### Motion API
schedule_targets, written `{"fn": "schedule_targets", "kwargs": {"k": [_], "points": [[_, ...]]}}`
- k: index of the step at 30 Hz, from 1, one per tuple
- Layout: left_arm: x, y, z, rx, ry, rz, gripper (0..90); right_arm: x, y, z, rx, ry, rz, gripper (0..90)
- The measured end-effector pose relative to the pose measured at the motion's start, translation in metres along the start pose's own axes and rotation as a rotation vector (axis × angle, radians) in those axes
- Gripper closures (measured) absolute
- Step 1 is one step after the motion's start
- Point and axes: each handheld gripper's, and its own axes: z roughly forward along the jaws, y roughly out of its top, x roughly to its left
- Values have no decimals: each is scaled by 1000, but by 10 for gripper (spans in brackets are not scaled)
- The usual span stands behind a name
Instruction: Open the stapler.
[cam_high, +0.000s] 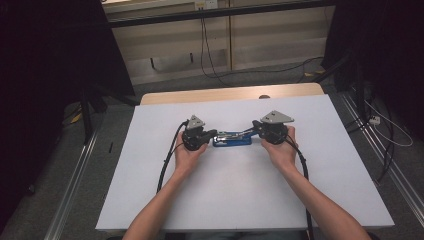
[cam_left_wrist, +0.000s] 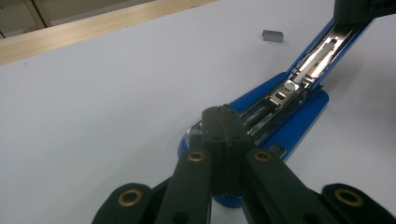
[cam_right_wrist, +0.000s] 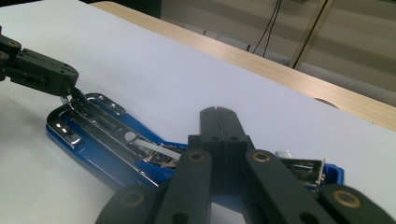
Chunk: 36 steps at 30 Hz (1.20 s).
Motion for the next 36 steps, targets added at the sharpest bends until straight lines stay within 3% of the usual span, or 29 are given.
{"fn": "schedule_targets", "kwargs": {"k": [36], "points": [[-1, -1, 0, -7, 6, -11, 900, -21, -19, -6, 42, -21, 50, 900]]}}
